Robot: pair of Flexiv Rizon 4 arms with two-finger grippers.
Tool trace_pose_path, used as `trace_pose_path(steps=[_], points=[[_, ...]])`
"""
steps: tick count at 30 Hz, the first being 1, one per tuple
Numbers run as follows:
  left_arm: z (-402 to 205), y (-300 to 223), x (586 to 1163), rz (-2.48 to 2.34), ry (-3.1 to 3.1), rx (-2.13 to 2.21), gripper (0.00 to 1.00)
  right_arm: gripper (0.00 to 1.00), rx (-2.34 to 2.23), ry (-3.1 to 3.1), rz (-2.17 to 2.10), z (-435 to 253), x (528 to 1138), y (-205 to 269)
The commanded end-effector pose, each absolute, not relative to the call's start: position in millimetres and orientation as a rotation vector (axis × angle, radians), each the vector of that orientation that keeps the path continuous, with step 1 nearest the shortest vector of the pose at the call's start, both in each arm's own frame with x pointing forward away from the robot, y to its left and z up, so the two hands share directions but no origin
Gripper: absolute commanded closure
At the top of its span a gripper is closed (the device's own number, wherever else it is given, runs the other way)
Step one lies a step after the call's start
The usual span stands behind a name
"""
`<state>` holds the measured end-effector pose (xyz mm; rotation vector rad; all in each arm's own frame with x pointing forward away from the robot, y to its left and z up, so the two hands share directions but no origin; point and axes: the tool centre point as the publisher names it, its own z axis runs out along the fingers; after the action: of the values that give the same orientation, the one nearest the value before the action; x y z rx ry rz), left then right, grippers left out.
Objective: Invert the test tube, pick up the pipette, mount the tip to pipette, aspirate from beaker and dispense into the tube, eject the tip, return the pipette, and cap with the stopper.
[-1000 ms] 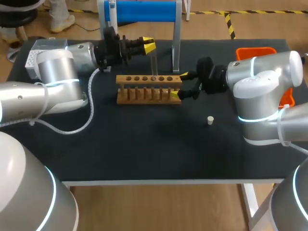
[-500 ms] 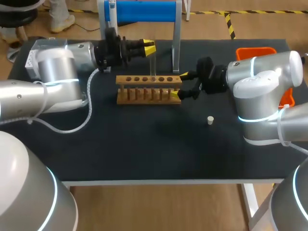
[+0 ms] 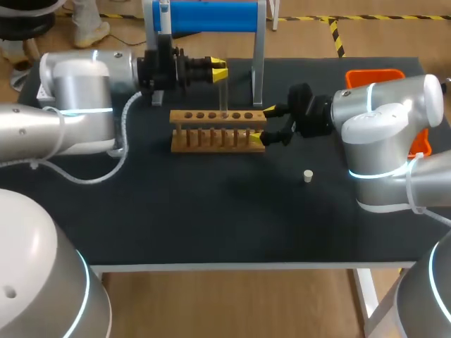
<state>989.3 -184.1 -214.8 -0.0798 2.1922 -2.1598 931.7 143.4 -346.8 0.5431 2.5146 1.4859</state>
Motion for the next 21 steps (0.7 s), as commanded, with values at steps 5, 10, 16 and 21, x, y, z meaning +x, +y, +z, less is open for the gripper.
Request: trace_pose_path(steps=[5, 10, 16, 21], points=[[-215.3, -182.9, 989.9, -2.125, 2.216, -0.089, 1.00, 0.00, 0.543, 2.514, 1.486, -346.7, 931.2, 142.9], [-218.6, -185.1, 990.9, -2.120, 2.205, -0.091, 1.00, 0.00, 0.543, 2.514, 1.486, -346.7, 931.2, 142.9], [-222.3, -187.1, 992.0, -2.125, 2.195, -0.093, 1.00, 0.00, 0.543, 2.514, 1.486, -346.7, 931.2, 142.9], [-222.8, -188.1, 992.8, -2.122, 2.192, -0.089, 1.00, 0.00, 0.543, 2.514, 1.486, -346.7, 931.2, 142.9]])
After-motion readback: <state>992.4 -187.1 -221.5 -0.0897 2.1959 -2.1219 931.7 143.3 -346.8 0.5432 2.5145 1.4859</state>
